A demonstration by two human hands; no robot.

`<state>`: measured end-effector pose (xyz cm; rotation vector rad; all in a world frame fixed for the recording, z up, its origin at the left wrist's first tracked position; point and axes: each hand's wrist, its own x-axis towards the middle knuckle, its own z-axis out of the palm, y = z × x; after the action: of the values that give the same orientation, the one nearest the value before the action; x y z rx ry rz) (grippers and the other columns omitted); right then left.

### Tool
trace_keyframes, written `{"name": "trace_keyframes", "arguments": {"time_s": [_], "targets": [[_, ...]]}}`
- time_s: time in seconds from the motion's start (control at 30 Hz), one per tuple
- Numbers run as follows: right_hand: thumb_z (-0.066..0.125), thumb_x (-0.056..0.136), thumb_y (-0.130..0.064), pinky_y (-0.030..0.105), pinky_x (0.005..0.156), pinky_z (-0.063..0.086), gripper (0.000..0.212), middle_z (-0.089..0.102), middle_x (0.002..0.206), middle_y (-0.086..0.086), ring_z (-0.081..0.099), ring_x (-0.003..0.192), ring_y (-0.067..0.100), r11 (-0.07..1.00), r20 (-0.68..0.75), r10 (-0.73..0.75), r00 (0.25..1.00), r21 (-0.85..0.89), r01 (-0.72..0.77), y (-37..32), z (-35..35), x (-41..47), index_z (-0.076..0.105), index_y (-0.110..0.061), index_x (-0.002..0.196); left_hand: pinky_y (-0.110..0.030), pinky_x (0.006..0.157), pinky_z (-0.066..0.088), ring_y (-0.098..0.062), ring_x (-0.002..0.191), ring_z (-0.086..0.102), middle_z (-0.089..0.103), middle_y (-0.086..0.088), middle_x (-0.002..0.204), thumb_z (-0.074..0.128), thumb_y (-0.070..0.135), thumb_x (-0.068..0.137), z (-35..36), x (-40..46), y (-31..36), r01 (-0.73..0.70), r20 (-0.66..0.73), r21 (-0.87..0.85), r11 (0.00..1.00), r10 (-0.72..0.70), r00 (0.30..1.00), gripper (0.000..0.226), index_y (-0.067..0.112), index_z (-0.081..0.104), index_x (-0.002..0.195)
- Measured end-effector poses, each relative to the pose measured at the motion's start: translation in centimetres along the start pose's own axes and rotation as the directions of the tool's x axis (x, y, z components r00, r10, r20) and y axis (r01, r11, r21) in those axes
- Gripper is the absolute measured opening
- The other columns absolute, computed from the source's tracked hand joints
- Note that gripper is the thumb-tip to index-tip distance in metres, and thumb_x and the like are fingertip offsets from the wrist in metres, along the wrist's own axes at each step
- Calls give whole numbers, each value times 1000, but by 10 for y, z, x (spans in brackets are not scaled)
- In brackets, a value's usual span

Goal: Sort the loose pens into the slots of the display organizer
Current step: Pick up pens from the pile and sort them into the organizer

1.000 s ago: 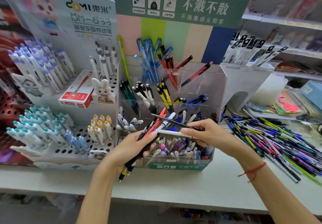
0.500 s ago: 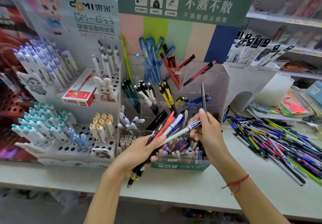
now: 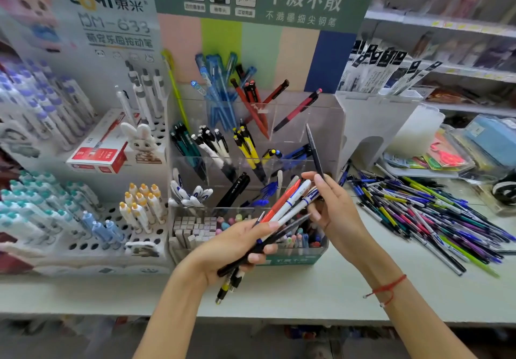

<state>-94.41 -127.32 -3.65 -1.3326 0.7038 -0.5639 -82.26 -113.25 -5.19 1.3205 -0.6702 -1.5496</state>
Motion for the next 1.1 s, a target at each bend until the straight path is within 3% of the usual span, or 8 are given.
{"name": "trace_keyframes", "arguments": {"time_s": [0.13,0.3,0.43,0.57,0.67,0.77,0.93,1.1], "targets": [[41,101,-24,14,39,35,22,55,56,-4,41,40,7,970,12,-64,998,-233,65,-8,-5,1,60,-16,91,-12,38,22,-1,42,35,46,8,64,47,41,95,3,6,2,43,49,-23,999,-42,998,27,25,54,116],[39,102,-23,14,39,36,24,50,52,-8,41,40,5,921,24,-152,988,-358,150,-7,-8,0,51,-4,94,-11,37,21,-1,43,34,47,8,64,48,44,95,4,8,6,66,63,-2,998,-66,996,26,25,55,111],[37,104,-23,16,44,34,23,41,50,-10,36,42,5,967,-133,-156,979,-224,124,-1,-15,8,48,-12,87,-11,38,23,0,44,36,47,10,65,58,51,79,3,8,4,27,11,-35,999,-27,1000,43,17,53,104],[35,105,-22,16,45,37,22,43,64,-1,41,45,4,961,-303,-254,919,-189,203,-11,-27,14,45,-18,85,-12,38,25,0,44,35,46,8,66,58,42,83,-10,1,0,-34,-76,-96,995,27,997,25,19,57,92],[34,105,-20,17,47,42,19,44,71,1,46,50,6,849,-333,-493,804,-387,360,-14,-30,21,42,-23,88,-11,38,26,0,44,37,48,7,66,62,41,80,-19,-6,-4,-83,-204,-131,988,55,977,37,13,59,104],[36,104,-18,22,52,42,11,44,72,-4,45,58,13,654,-219,-665,714,-634,414,-5,-28,31,42,-17,94,-11,36,26,0,43,38,52,9,61,61,38,78,-27,-13,-5,-104,-282,-133,986,63,957,42,7,56,106],[38,102,-16,11,44,35,16,40,67,-8,44,52,4,486,10,-683,731,-741,464,14,-14,45,49,-4,102,-11,35,26,-1,43,36,46,8,63,60,38,78,-36,-19,-7,-125,-334,-178,976,60,941,38,13,59,106],[37,102,-23,15,37,32,13,41,87,0,31,43,7,304,130,-760,637,-795,525,26,-7,58,44,-13,103,-11,34,26,-1,42,35,46,7,62,62,38,76,-35,-18,-8,-121,-361,-222,968,33,932,43,10,59,110]]}}
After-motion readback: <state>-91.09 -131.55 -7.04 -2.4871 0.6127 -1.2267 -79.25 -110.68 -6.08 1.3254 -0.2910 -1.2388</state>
